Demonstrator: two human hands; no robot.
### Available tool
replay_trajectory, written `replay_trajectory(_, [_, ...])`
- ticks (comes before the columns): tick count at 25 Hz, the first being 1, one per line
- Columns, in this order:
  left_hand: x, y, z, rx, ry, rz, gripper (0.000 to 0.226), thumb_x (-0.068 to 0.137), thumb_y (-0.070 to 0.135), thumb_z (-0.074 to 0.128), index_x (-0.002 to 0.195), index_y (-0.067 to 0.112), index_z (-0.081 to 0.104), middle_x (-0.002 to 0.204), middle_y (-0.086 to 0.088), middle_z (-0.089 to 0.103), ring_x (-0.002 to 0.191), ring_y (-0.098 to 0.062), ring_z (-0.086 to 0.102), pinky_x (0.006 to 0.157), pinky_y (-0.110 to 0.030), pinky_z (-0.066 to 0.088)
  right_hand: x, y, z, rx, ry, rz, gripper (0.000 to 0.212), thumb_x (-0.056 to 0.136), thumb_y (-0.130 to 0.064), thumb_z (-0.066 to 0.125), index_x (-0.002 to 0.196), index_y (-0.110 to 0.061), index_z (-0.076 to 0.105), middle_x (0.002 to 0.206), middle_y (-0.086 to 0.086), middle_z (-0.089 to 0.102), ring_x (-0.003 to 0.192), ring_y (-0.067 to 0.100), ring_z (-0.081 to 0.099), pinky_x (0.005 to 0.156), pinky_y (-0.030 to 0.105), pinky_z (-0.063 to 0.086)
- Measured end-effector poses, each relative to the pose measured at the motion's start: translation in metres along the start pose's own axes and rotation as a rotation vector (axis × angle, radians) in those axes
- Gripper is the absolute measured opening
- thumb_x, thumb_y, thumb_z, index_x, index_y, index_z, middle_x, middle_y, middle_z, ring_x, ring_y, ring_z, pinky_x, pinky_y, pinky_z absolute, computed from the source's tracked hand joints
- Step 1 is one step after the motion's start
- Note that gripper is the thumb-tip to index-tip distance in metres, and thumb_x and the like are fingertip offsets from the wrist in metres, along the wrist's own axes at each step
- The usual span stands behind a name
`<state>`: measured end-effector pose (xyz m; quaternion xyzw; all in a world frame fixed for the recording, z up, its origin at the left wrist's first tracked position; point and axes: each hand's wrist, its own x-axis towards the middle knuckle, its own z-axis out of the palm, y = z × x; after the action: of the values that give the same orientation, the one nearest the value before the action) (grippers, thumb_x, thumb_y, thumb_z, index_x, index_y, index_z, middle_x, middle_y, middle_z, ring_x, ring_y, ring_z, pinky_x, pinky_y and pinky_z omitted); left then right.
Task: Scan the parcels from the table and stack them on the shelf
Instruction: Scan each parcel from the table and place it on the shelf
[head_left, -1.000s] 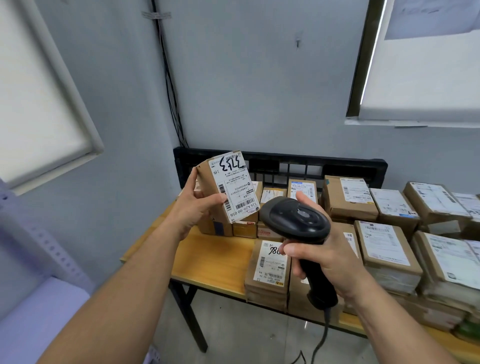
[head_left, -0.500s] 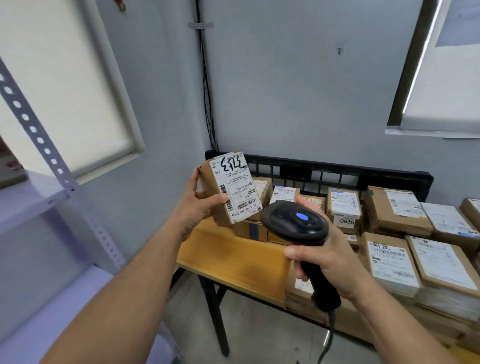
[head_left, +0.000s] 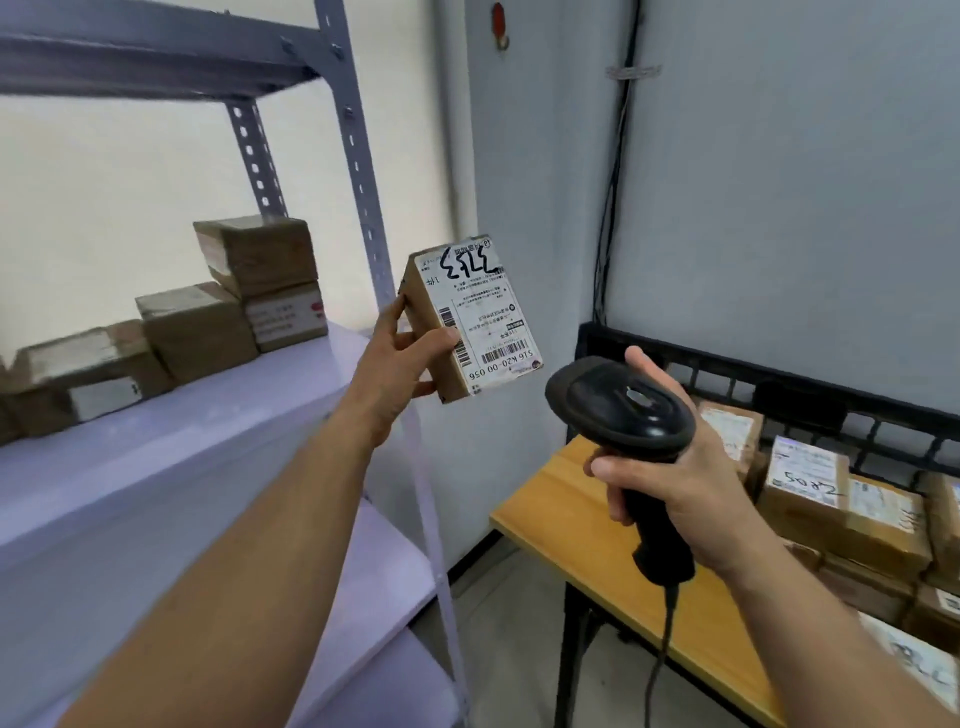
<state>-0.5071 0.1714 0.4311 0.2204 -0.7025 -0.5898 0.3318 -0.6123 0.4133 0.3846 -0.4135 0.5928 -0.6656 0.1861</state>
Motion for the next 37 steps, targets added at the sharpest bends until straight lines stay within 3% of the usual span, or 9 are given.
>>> replay_trajectory(7, [0.012, 0.031, -0.122, 0.042, 0.241, 0.063, 0.082, 0.072, 0.045, 0.068, 0.145, 0.033, 0.034, 0.123, 0.001, 0.063, 0.108, -0.022, 0.064, 0.086, -0.045, 0.056, 0.06, -0.003, 0.102, 0.044, -0.175, -0.01, 0.101, 0.064, -0.001, 0.075, 0.141, -0.05, 0.031, 0.069, 0.012, 0.068, 0.048, 0.029, 0.056, 0.047, 0.037, 0.048])
replay_trajectory(11, [0.027, 0.043, -0.19, 0.122, 0.364, 0.033, 0.087, 0.058, 0.058, 0.063, 0.14, 0.032, 0.043, 0.126, 0.002, 0.062, 0.103, -0.025, 0.066, 0.074, -0.042, 0.06, 0.085, 0.001, 0.143, 0.064, -0.218, -0.008, 0.098, 0.072, 0.013, 0.075, 0.135, -0.052, 0.037, 0.07, 0.005, 0.069, 0.048, 0.03, 0.055, 0.047, 0.035, 0.047])
replay_trajectory(15, [0.06, 0.047, -0.25, 0.186, 0.445, -0.026, 0.085, 0.053, 0.063, 0.06, 0.13, 0.029, 0.053, 0.124, 0.001, 0.061, 0.107, -0.024, 0.062, 0.083, -0.046, 0.057, 0.105, 0.005, 0.178, 0.062, -0.216, -0.001, 0.098, 0.073, 0.014, 0.075, 0.136, -0.051, 0.037, 0.068, 0.002, 0.068, 0.047, 0.029, 0.054, 0.045, 0.034, 0.047])
replay_trajectory(18, [0.088, 0.049, -0.276, 0.169, 0.438, -0.083, 0.085, 0.052, 0.06, 0.06, 0.129, 0.025, 0.054, 0.124, -0.004, 0.061, 0.106, -0.026, 0.062, 0.063, -0.036, 0.057, 0.12, 0.01, 0.197, 0.049, -0.199, 0.004, 0.097, 0.076, 0.017, 0.069, 0.137, -0.05, 0.035, 0.069, 0.0, 0.068, 0.048, 0.029, 0.053, 0.046, 0.035, 0.048])
replay_trajectory(21, [0.114, 0.046, -0.29, 0.171, 0.422, -0.115, 0.084, 0.058, 0.059, 0.061, 0.132, 0.021, 0.051, 0.125, -0.006, 0.061, 0.105, -0.027, 0.062, 0.058, -0.033, 0.054, 0.136, 0.016, 0.212, 0.034, -0.185, 0.025, 0.099, 0.075, 0.016, 0.07, 0.141, -0.048, 0.035, 0.08, 0.003, 0.07, 0.05, 0.031, 0.055, 0.049, 0.037, 0.051])
replay_trajectory(26, [0.144, 0.027, -0.302, 0.29, 0.477, -0.122, 0.065, 0.093, 0.045, 0.043, 0.152, 0.031, 0.019, 0.144, -0.002, 0.045, 0.119, -0.032, 0.054, 0.081, -0.043, 0.055, 0.153, 0.021, 0.227, 0.013, -0.177, 0.046, 0.1, 0.073, 0.011, 0.075, 0.144, -0.046, 0.034, 0.097, 0.013, 0.067, 0.052, 0.031, 0.057, 0.051, 0.037, 0.053])
replay_trajectory(29, [0.147, 0.02, -0.305, 0.37, 0.481, -0.053, 0.072, 0.091, 0.063, 0.042, 0.152, 0.032, 0.021, 0.153, 0.001, 0.036, 0.134, -0.026, 0.042, 0.106, -0.046, 0.041, 0.16, 0.024, 0.229, 0.012, -0.161, 0.05, 0.1, 0.074, 0.015, 0.073, 0.145, -0.045, 0.034, 0.092, 0.011, 0.069, 0.051, 0.032, 0.056, 0.051, 0.04, 0.053])
replay_trajectory(32, [0.141, 0.014, -0.3, 0.495, 0.383, 0.009, 0.099, 0.073, 0.067, 0.067, 0.151, 0.025, 0.023, 0.146, 0.0, 0.044, 0.128, -0.024, 0.047, 0.104, -0.044, 0.044, 0.163, 0.025, 0.229, 0.023, -0.161, 0.044, 0.101, 0.073, 0.014, 0.074, 0.146, -0.044, 0.034, 0.088, 0.009, 0.068, 0.05, 0.032, 0.056, 0.051, 0.041, 0.052])
replay_trajectory(37, [0.139, 0.006, -0.297, 0.58, 0.425, 0.06, 0.09, 0.08, 0.035, 0.074, 0.151, 0.025, 0.021, 0.14, -0.002, 0.047, 0.124, -0.026, 0.049, 0.098, -0.043, 0.048, 0.159, 0.026, 0.23, 0.011, -0.173, 0.032, 0.099, 0.076, 0.017, 0.069, 0.146, -0.043, 0.034, 0.089, 0.006, 0.071, 0.05, 0.032, 0.055, 0.05, 0.039, 0.052])
